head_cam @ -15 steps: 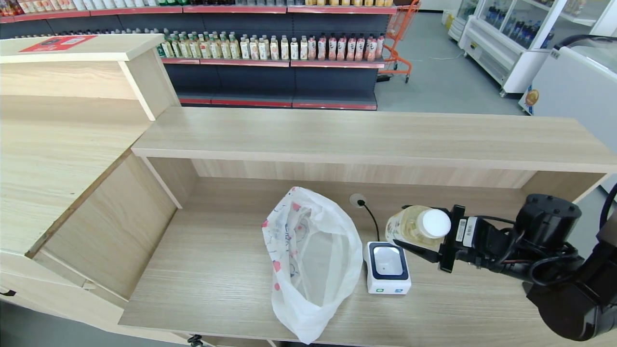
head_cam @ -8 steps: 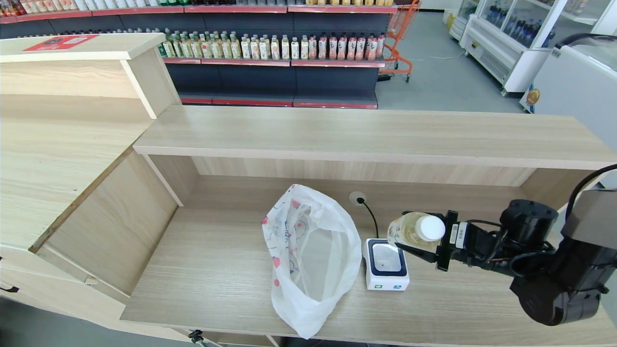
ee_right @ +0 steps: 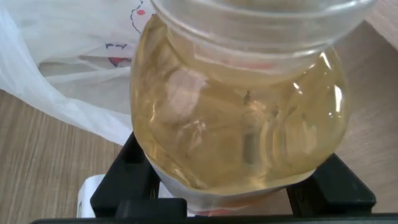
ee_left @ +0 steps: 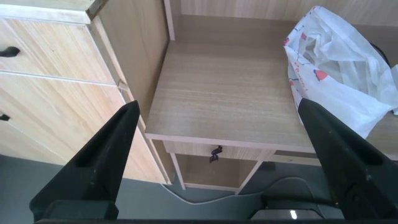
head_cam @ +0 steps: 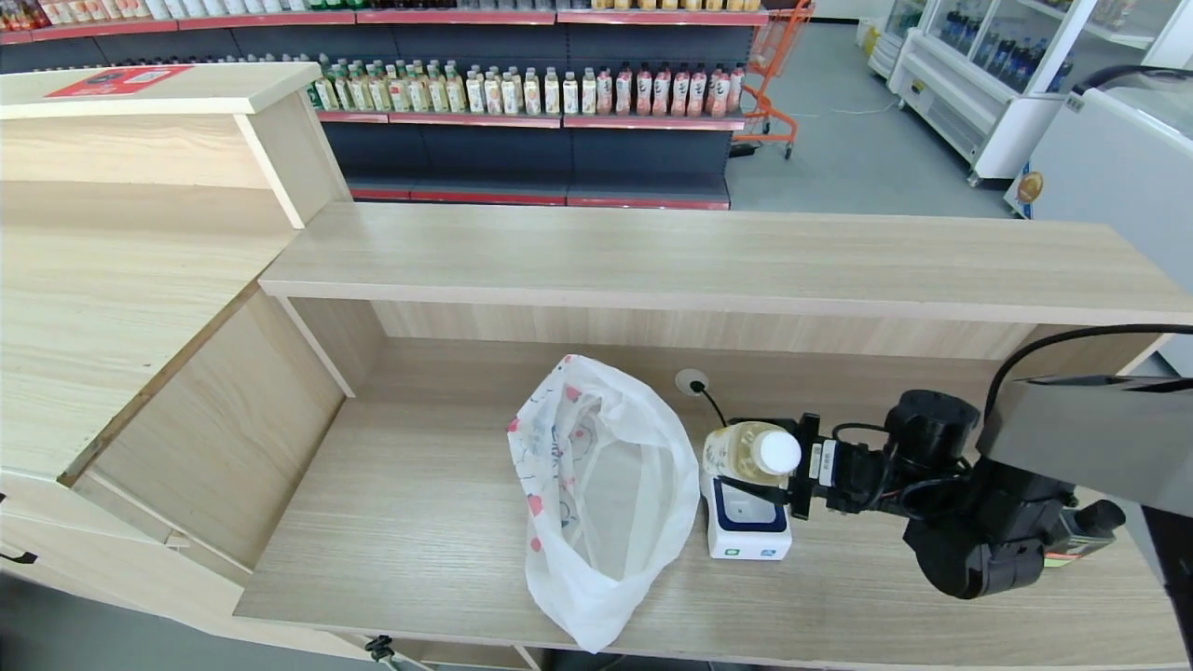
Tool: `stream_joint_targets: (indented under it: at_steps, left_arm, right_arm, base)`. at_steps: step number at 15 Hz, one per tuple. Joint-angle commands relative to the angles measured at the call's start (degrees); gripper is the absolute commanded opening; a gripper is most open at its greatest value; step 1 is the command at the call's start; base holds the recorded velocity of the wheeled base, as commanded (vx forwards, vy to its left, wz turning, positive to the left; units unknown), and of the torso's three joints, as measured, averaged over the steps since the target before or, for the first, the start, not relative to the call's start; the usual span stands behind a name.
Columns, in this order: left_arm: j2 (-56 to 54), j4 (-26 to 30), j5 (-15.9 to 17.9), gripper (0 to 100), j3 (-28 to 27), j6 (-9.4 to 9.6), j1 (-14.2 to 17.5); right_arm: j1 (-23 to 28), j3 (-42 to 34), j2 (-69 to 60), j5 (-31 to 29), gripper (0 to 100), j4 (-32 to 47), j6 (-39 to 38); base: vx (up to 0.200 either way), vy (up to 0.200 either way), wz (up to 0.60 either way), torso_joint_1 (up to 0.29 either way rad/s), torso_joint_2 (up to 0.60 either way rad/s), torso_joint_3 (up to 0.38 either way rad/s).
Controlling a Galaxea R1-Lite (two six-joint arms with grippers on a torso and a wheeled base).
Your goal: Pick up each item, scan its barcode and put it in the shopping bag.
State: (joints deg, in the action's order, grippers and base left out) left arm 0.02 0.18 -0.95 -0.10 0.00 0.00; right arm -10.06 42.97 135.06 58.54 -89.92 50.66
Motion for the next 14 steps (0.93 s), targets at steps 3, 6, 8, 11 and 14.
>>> stream_joint_targets:
  at_steps: [3,6,8,11,14]
  left_arm:
    - [0.0,0.0,0.0,100,0.0,0.0,0.0]
    - [0.0,0.0,0.0,100,0.0,0.0,0.0]
    - [0.0,0.0,0.0,100,0.0,0.0,0.0]
    - [0.0,0.0,0.0,100,0.0,0.0,0.0]
    - [0.0,0.0,0.0,100,0.0,0.0,0.0]
  right_arm:
    - [-1.5,6.4,6.4,-0.1,0,-0.1,1.0]
    - [-1.4,8.1,7.0,-0.1,0,-0.1,2.8]
    - [-1.3,8.0,6.9,0.0,0,-0.1,3.5]
    - [-1.3,7.5,5.0,-0.1,0,-0.1,3.7]
    - [-1.1,2.0,0.1,-0.2,0,-0.1,4.6]
  base:
    - [0.0,0.0,0.0,0.0,0.0,0.0]
    - [0.0,0.0,0.0,0.0,0.0,0.0]
    - [0.0,0.0,0.0,0.0,0.0,0.0]
    - [0.0,0.0,0.0,0.0,0.0,0.0]
    - [0.0,0.0,0.0,0.0,0.0,0.0]
